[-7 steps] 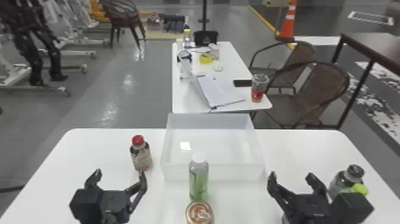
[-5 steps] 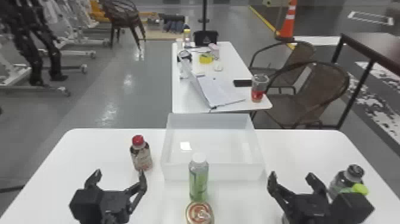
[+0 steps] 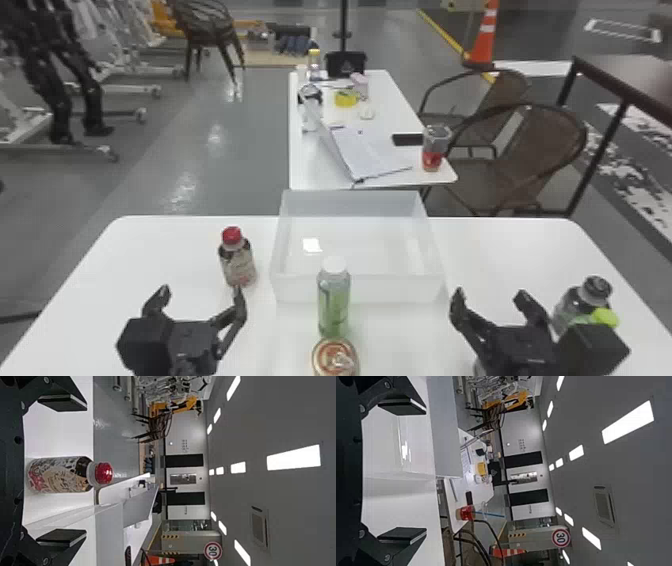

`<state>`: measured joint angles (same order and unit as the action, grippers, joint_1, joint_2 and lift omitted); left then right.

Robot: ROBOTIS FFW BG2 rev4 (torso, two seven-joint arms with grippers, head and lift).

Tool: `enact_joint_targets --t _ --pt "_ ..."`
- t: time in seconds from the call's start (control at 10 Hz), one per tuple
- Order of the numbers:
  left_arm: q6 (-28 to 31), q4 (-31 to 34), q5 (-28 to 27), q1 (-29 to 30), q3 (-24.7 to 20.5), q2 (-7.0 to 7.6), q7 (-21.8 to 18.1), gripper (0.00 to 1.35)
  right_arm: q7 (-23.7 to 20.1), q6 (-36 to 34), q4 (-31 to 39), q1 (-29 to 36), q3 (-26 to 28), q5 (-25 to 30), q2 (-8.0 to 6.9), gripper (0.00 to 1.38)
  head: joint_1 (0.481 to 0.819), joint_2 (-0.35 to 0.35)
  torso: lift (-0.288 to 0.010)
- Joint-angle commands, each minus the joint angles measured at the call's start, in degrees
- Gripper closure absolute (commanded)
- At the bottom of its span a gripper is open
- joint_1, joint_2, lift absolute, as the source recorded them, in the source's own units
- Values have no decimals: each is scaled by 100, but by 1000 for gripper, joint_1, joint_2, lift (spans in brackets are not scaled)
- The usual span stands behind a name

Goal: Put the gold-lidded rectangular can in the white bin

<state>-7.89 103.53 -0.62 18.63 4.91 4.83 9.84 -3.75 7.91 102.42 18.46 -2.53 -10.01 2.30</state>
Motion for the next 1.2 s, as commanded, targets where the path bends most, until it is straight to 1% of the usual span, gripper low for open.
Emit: enact_joint_targets --t 0.0,0.1,0.3,0.4,0.5,0.6,0.7,0.8,1.0,1.1 --pt "6 0 0 0 1 0 0 176 -3 -53 191 140 77 -89 25 214 549 0 -100" --pt "24 0 0 0 1 -9 0 176 -3 -237 499 360 191 -80 34 214 549 0 -100" --pt "42 0 9 18 -16 -9 0 176 -3 -668 1070 940 367 -256 51 214 549 0 -100" --pt "42 0 9 26 -16 -9 0 176 -12 -826 1237 1274 402 -256 95 214 549 0 -100" --pt "33 9 9 53 -43 -9 0 176 -126 -870 1237 1494 411 -256 131 214 549 0 -100" --pt "50 9 26 53 -43 0 0 176 -407 -870 1175 1590 464 -264 122 214 549 0 -100" --pt "59 9 53 70 -51 0 0 176 -601 -756 1079 1652 464 -220 122 214 549 0 -100" --pt "59 9 53 70 -51 9 0 176 -636 -598 1035 1705 464 -177 113 213 549 0 -100" --pt "94 9 79 88 -60 44 0 176 -636 -448 1000 1942 517 -133 34 214 549 0 -100" --pt "121 9 88 88 -51 44 0 176 -636 -439 1026 2074 587 -53 -72 216 549 0 -100"
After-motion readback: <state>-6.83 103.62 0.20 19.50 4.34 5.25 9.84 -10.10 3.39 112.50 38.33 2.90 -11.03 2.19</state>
